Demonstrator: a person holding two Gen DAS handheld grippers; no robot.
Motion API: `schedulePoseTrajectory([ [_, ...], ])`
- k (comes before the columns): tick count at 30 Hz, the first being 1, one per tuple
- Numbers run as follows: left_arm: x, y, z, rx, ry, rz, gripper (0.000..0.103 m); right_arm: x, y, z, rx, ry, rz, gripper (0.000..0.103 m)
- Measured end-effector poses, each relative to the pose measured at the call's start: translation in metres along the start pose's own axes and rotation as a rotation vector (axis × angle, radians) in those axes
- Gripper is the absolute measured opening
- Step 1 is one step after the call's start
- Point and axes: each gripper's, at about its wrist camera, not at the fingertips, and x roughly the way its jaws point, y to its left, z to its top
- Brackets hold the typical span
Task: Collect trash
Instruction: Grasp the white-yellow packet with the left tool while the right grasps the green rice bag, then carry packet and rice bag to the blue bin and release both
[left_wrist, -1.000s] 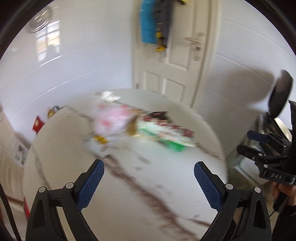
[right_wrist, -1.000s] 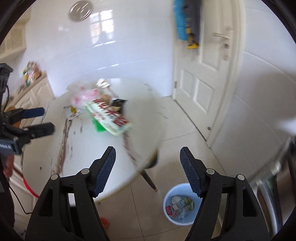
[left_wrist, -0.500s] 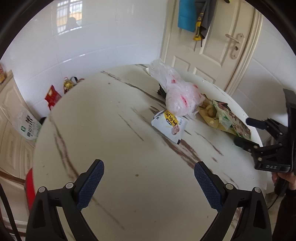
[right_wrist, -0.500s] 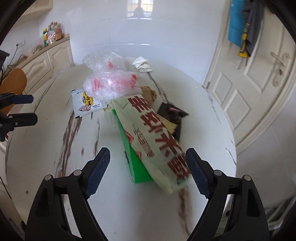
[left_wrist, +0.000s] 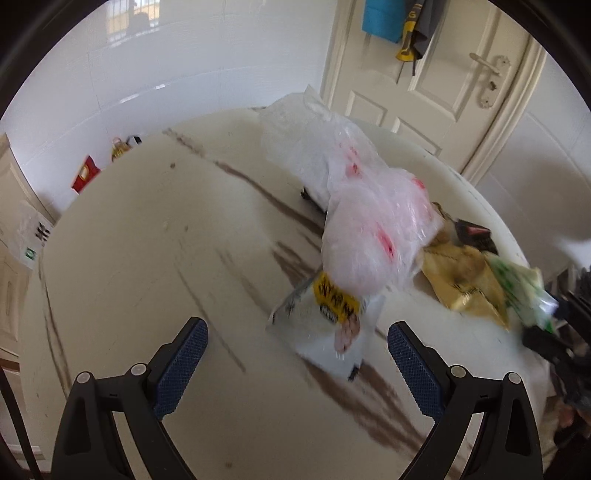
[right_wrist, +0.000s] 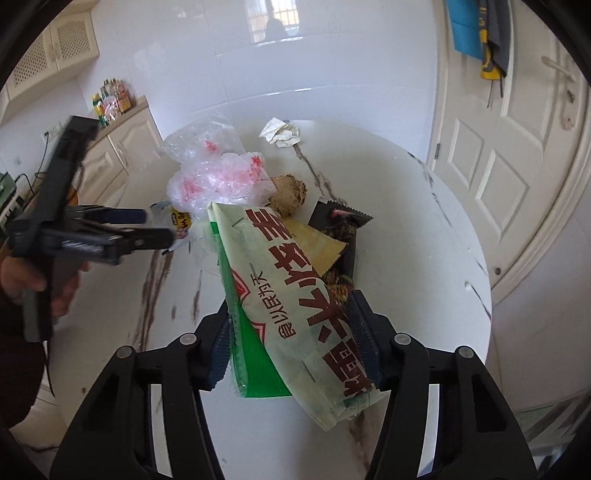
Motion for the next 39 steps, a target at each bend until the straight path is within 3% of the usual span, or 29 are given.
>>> schedulePoseTrajectory([
  [4,0.015,-0.009,0.016,-0.003,-0.001,0.002,0.095,-0.012,-0.004,-0.007,0.040,-0.027,0.000,0.044],
  [5,0.018,-0.011,0.018,0.009,-0.001,0.019,0.092,-0.014,-0.004,-0.008,0.050,-0.035,-0.002,0.037],
  [6,0.020,-0.014,0.019,0.024,-0.005,0.030,0.085,-0.016,-0.004,-0.009,0.059,-0.038,-0.007,0.027],
  [9,0.020,-0.019,0.017,0.064,-0.035,0.052,0.055,-0.019,-0.006,-0.013,0.084,-0.047,0.005,0.024],
  [11,0.018,-0.018,0.016,0.067,-0.040,0.031,0.044,-0.021,-0.004,-0.016,0.090,-0.048,0.000,0.023],
  [12,0.017,-0.018,0.014,0.061,-0.039,0.002,0.032,-0.022,-0.003,-0.017,0.093,-0.051,0.003,0.020],
  [16,0.005,-0.013,-0.001,0.064,-0.046,-0.046,0.014,-0.025,0.001,-0.020,0.105,-0.057,0.009,0.016],
  [29,-0.068,-0.022,-0.063,0.045,-0.099,-0.139,0.013,-0.067,0.022,-0.046,0.141,-0.110,0.020,0.015],
  [34,-0.098,-0.059,-0.077,0.110,-0.132,-0.195,0.013,-0.094,0.025,-0.062,0.160,-0.155,0.012,0.015],
  [39,-0.115,-0.123,-0.084,0.218,-0.149,-0.261,0.013,-0.134,0.004,-0.085,0.218,-0.215,-0.031,0.016],
])
